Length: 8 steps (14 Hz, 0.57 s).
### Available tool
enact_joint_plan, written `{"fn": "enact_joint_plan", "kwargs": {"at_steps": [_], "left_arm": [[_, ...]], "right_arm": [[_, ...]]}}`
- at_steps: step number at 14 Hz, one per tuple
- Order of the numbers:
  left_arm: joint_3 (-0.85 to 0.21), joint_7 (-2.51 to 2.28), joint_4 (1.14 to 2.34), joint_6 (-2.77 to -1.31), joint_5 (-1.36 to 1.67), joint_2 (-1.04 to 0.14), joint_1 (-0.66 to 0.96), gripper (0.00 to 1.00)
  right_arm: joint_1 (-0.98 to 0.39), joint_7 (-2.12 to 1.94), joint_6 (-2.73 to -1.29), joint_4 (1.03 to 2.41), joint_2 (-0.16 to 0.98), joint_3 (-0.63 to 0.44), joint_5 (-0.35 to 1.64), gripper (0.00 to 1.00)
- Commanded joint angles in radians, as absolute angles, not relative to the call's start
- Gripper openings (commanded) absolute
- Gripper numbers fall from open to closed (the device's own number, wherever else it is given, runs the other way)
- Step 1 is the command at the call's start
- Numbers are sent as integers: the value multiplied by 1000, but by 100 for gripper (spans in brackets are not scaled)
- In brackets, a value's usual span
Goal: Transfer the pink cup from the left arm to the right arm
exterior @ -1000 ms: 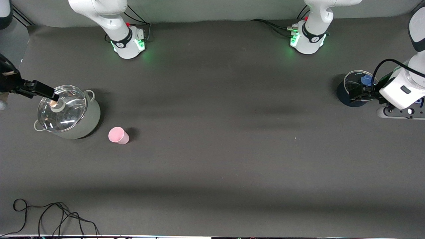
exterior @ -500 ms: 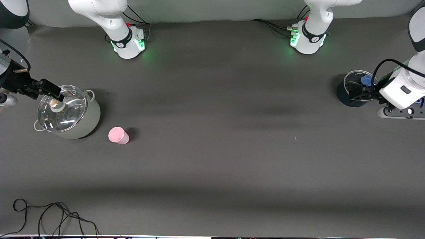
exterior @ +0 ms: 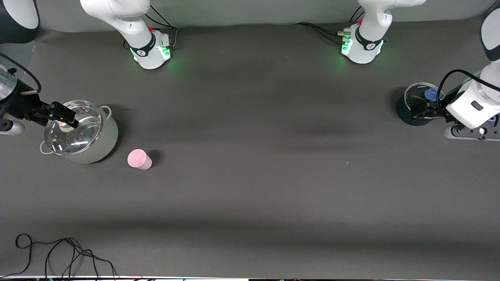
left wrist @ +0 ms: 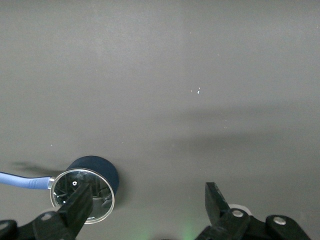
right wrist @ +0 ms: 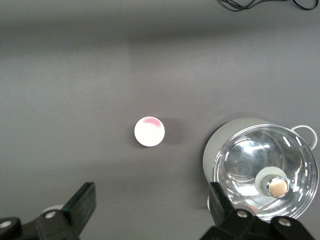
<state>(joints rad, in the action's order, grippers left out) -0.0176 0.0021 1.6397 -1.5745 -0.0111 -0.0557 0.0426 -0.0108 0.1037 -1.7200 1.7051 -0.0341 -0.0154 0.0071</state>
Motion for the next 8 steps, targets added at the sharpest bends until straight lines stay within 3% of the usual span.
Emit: {"fn": "enact_joint_plan", "kwargs": {"at_steps": [1, 8], "left_arm": [[-18, -14, 1634, -1565, -12, -58, 43, 100], [-18, -5, 1632, -1569, -14, -57, 41, 100]], "right_arm": [[-14, 95, -1707, 1672, -20, -14, 3, 100], [-12, 94, -1704, 1678, -21, -15, 3, 100]]}}
